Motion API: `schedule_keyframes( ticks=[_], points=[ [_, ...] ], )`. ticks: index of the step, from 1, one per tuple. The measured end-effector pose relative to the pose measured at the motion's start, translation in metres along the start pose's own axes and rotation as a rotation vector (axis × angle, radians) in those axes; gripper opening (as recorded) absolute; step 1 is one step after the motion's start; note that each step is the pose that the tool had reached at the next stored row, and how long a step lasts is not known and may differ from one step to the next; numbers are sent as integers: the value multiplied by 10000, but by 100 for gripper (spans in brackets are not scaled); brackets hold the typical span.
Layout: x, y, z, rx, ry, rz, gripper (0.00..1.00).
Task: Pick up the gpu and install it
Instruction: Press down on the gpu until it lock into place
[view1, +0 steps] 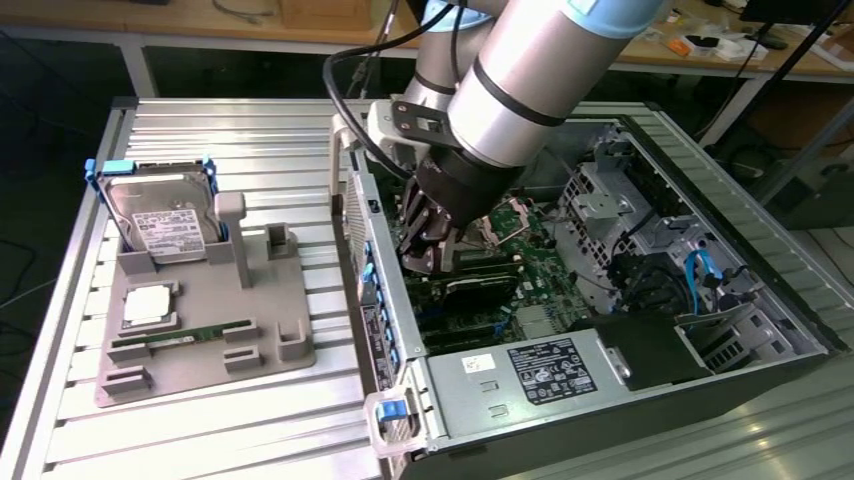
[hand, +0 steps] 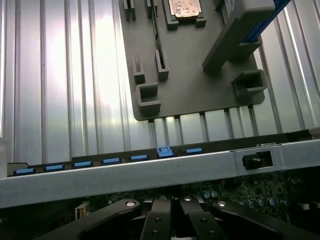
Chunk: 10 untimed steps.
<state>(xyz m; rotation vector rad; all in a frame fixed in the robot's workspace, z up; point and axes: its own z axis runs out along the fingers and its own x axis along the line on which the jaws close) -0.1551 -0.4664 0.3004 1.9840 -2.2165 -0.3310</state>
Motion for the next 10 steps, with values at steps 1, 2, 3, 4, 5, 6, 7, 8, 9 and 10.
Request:
schedule_keyframes(
  ticks=[1, 2, 3, 4, 5, 6, 7, 8, 9, 10],
  points=[
    [0, 0, 0, 0, -1, 0, 11],
    [0, 0, 0, 0, -1, 0, 11],
    [0, 0, 0, 0, -1, -1, 11],
    [-1, 0, -2, 2, -4, -1, 11],
    [-2, 1, -7, 3, -6, -1, 11],
    [-4, 3, -15, 6, -7, 0, 11],
    [-6, 6, -28, 8, -2, 2, 11],
    [-8, 12, -54, 5, 21, 6, 11],
    [-9, 18, -77, 5, 34, 9, 11],
    [-10, 24, -100, 7, 42, 11, 11]
  ],
)
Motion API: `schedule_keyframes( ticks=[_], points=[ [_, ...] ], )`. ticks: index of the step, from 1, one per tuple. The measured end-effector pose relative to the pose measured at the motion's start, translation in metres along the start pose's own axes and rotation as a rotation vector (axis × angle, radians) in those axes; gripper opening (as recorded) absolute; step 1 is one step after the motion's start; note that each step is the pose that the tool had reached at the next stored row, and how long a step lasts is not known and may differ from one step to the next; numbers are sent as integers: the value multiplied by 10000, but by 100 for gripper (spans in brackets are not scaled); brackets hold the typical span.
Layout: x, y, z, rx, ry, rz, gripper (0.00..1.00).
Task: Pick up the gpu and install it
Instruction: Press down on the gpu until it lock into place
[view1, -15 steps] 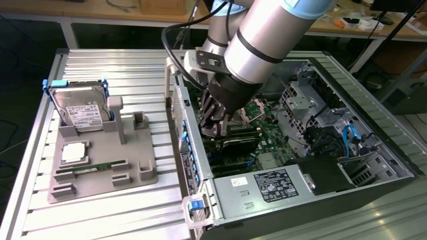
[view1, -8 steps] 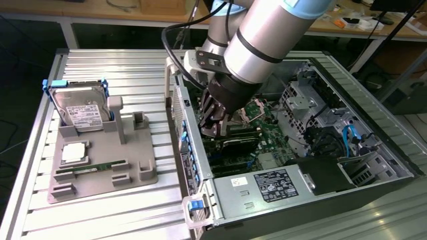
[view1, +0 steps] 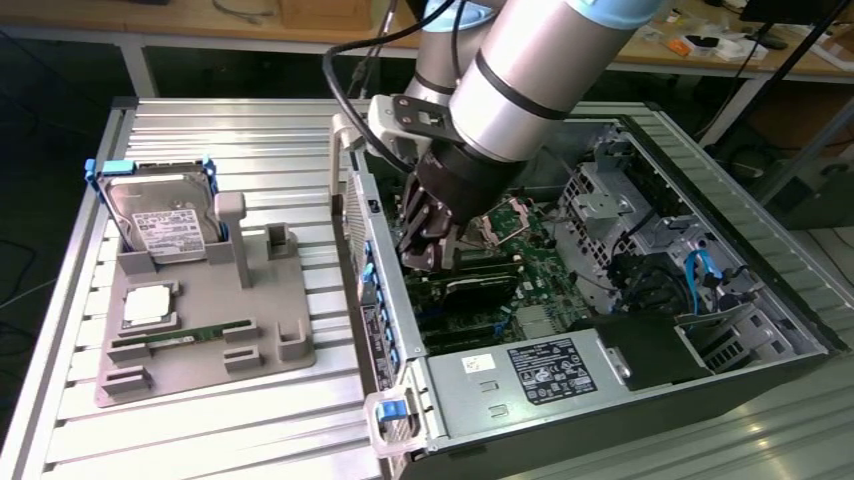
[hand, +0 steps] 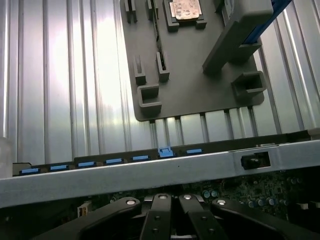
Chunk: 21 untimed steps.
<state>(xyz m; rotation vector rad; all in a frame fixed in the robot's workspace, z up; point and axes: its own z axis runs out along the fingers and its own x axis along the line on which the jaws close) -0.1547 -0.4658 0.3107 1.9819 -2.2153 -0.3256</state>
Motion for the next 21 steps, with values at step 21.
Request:
schedule_keyframes(
  ticks=[21],
  points=[
    [-28, -23, -27, 1885, -171, -105, 11]
  ],
)
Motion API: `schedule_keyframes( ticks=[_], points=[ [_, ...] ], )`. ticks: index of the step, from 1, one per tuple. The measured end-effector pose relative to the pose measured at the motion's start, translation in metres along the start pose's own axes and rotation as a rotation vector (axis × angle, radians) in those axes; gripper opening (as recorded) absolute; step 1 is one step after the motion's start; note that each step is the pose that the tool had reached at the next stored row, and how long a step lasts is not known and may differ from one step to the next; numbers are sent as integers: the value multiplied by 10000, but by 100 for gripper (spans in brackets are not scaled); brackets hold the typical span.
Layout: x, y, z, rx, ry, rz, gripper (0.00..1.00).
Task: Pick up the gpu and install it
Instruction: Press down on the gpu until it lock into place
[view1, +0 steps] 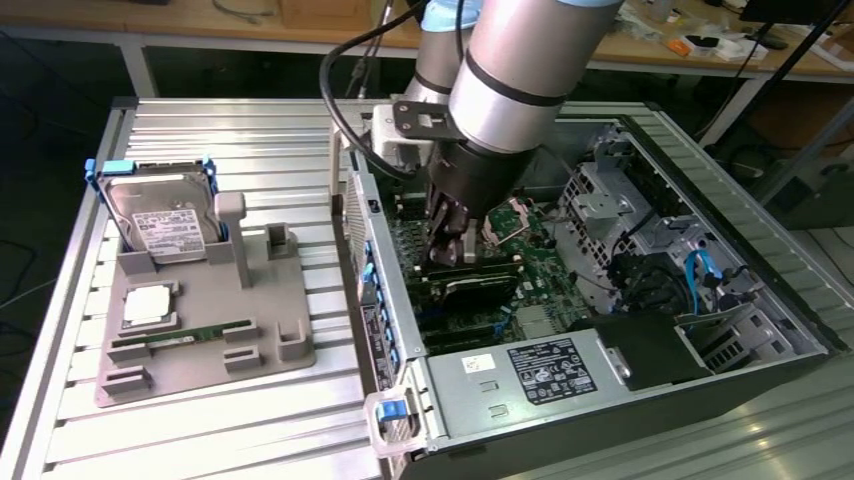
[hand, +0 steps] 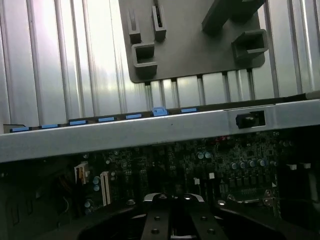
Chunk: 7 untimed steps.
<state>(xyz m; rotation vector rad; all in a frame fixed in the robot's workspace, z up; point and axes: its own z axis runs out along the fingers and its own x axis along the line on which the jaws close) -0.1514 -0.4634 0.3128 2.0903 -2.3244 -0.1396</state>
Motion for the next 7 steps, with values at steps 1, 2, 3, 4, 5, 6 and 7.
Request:
schedule_keyframes(
  ticks=[1, 2, 3, 4, 5, 6, 7],
  points=[
    [0, -1, 2, 37, -6, -3, 11],
    [0, -1, 2, 37, -5, -3, 11],
    [0, -1, 2, 38, -5, -3, 11],
    [0, 0, 1, 37, -4, -2, 11],
    [0, 0, 1, 37, -4, -2, 11],
    [0, 0, 1, 37, -4, -2, 11],
    [0, 0, 2, 37, -4, -2, 11]
  ],
)
